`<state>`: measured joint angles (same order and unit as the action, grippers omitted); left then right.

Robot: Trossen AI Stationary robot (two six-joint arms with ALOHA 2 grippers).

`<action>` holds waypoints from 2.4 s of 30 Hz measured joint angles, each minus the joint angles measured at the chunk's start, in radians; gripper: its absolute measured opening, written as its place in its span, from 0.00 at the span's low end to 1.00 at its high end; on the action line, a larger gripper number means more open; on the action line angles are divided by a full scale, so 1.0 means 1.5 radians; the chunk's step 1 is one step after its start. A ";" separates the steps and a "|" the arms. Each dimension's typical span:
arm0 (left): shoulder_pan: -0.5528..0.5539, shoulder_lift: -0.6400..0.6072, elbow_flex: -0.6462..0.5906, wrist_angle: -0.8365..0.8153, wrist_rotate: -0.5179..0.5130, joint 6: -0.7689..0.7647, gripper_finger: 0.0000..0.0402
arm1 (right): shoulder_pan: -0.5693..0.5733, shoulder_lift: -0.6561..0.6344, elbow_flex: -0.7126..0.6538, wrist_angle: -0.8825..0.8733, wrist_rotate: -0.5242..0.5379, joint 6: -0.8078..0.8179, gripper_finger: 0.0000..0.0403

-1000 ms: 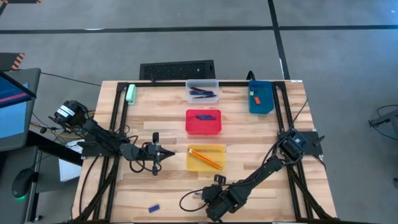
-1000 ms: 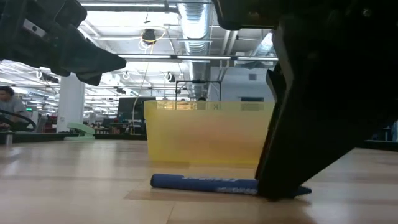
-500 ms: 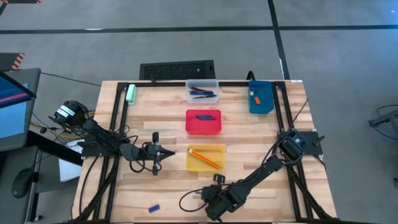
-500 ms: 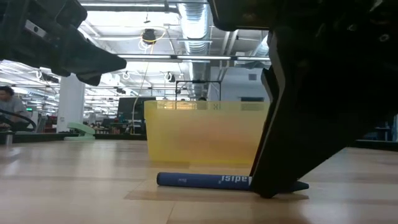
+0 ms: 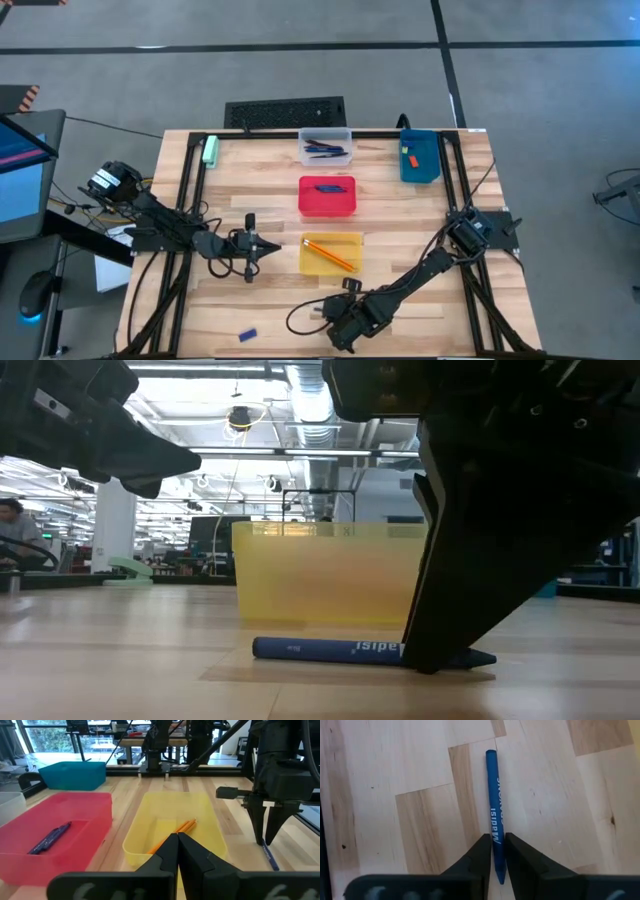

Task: Sort crayons/erasers/pens/pencils in bins
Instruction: Put the blue crayon into the red bin

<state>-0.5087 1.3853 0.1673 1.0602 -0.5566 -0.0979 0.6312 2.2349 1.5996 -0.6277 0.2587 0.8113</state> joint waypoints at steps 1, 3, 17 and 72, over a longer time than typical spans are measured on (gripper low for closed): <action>0.000 0.000 0.000 0.000 0.000 0.000 0.00 | 0.000 0.000 0.000 0.000 0.000 0.000 0.20; -0.001 0.000 0.000 0.000 0.000 0.000 0.00 | 0.000 0.000 0.000 -0.001 0.000 0.000 0.20; -0.009 0.000 0.000 0.000 0.000 -0.001 0.00 | 0.000 -0.006 -0.002 -0.008 0.000 0.000 0.15; -0.013 0.000 0.000 0.004 0.000 0.000 0.00 | 0.063 -0.058 0.036 -0.025 0.055 0.035 0.43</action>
<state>-0.5278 1.3853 0.1673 1.0657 -0.5568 -0.0982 0.7258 2.1475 1.6531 -0.6649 0.3405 0.8639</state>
